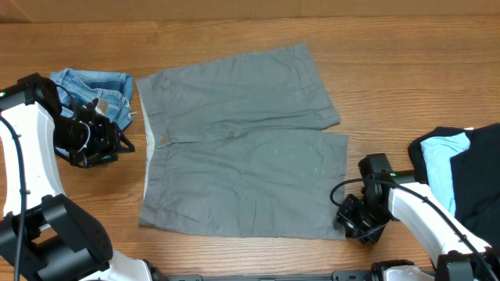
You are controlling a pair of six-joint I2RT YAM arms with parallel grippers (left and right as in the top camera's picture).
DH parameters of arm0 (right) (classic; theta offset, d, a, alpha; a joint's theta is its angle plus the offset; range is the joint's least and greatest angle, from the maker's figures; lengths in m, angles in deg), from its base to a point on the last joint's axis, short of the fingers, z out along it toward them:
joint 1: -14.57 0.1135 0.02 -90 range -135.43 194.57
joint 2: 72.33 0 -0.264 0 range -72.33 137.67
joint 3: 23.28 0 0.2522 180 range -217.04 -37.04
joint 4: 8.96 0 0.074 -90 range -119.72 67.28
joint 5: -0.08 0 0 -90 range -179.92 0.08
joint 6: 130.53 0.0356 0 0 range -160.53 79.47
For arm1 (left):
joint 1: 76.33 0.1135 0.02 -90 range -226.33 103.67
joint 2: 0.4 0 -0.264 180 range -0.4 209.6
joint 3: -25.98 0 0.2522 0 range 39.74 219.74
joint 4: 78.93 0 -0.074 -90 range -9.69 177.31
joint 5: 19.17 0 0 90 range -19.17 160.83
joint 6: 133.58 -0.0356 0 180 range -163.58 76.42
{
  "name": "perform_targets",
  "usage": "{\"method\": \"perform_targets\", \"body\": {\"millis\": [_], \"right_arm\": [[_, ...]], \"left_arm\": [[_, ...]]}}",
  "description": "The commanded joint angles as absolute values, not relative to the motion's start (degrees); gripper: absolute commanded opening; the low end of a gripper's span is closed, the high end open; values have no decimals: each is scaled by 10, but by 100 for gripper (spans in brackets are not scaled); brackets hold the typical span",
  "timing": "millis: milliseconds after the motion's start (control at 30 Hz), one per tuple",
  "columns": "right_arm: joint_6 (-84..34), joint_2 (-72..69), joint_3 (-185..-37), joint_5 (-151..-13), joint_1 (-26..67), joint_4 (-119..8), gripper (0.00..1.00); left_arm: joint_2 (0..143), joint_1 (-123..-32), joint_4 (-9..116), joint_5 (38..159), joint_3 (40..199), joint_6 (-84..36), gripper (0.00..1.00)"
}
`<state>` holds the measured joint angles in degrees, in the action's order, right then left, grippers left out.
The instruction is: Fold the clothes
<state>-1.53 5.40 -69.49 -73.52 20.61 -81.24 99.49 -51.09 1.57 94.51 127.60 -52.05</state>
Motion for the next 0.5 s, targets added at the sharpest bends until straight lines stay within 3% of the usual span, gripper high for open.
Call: {"method": "perform_targets", "body": {"millis": [0, 467], "right_arm": [[2, 50, -705, -749, 203, -808, 39], [-54, -29, -789, -748, 202, -883, 41]], "left_arm": [[984, -508, 16, 942, 1287, -512, 52], [983, -539, 2, 935, 1282, -523, 51]]}}
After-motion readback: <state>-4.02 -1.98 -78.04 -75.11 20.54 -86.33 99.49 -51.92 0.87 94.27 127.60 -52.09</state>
